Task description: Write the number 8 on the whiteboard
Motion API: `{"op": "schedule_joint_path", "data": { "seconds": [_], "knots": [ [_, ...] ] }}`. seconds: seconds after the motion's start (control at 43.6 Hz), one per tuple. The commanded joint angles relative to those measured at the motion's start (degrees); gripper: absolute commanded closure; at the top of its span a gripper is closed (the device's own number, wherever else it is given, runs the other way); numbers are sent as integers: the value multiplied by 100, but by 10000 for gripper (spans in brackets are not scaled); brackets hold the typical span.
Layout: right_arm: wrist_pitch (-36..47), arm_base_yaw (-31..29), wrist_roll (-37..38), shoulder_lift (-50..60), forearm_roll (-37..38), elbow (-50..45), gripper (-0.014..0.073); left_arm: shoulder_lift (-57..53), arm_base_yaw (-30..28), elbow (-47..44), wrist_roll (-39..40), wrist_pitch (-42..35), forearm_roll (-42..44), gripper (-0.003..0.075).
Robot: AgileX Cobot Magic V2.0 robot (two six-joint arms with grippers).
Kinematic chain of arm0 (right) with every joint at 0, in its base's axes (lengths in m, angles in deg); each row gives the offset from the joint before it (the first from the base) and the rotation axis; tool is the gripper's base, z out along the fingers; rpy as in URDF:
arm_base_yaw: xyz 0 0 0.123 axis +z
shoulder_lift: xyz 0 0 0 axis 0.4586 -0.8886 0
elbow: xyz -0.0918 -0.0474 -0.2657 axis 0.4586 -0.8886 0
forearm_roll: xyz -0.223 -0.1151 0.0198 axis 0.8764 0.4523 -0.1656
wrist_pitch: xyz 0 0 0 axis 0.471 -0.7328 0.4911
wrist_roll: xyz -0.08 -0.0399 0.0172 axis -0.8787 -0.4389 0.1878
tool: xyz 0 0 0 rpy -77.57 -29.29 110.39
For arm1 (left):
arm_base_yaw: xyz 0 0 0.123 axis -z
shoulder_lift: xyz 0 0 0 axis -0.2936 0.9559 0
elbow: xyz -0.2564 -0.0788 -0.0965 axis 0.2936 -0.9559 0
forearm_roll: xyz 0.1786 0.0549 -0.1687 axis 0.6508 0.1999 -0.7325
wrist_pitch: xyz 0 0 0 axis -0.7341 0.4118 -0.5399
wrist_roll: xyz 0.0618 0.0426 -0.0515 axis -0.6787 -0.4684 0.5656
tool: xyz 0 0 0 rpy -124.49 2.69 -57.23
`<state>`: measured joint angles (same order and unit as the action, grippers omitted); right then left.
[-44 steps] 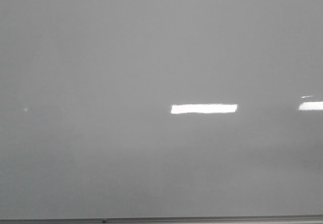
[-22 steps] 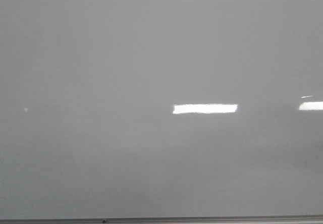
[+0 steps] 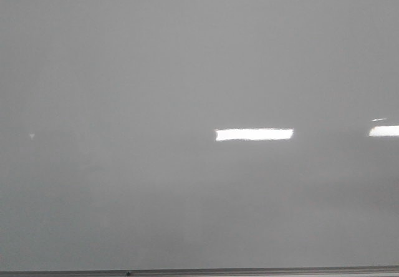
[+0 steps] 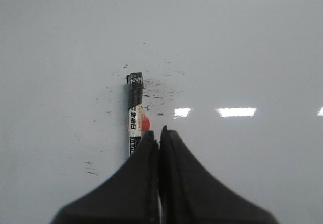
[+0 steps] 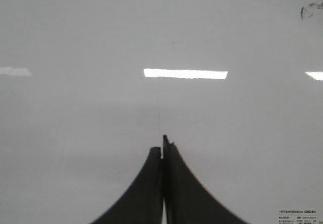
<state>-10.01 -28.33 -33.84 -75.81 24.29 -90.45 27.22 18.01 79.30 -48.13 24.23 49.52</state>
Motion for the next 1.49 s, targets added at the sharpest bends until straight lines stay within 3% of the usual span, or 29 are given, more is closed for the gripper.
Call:
{"op": "schedule_joint_path", "data": {
  "seconds": [0.0,0.115,0.183,0.39,0.528,0.642,0.849,0.94,1.009,1.101,1.193,1.307,1.468],
  "knots": [
    [605,-2,0,88,-149,18,655,-50,32,-81,31,-561,-29,741],
    [1034,-2,0,88,-259,99,655,-50,32,-32,31,-1384,-351,741],
    [947,-2,0,88,-259,316,655,-50,32,121,31,-1503,-477,741],
    [-258,-2,0,-102,-259,1577,655,111,32,1102,31,-597,180,741],
    [-978,-2,0,-807,-259,2313,655,740,32,1742,31,235,295,741],
    [-1078,-2,-5,-1411,-259,2612,655,1416,32,2116,-29,712,410,741],
    [-966,-2,-5,-1904,-259,2644,651,2149,32,2294,-29,487,462,738],
    [-966,-2,-5,-1904,-259,2638,612,2187,32,2294,-29,426,462,664],
    [-966,-2,-5,-1904,-259,2638,529,2187,32,2294,-29,414,462,527],
    [-966,-2,-5,-1904,-259,2638,353,2187,32,2294,-29,424,462,255],
    [-966,-2,-5,-1904,-259,2638,176,2187,32,2294,-29,424,462,82],
    [-966,-2,-5,-1904,-259,2638,54,2187,32,2294,-29,339,462,41],
    [-944,-2,-5,-1904,-259,2638,48,2364,32,2309,-29,463,421,52]
  ]
}}
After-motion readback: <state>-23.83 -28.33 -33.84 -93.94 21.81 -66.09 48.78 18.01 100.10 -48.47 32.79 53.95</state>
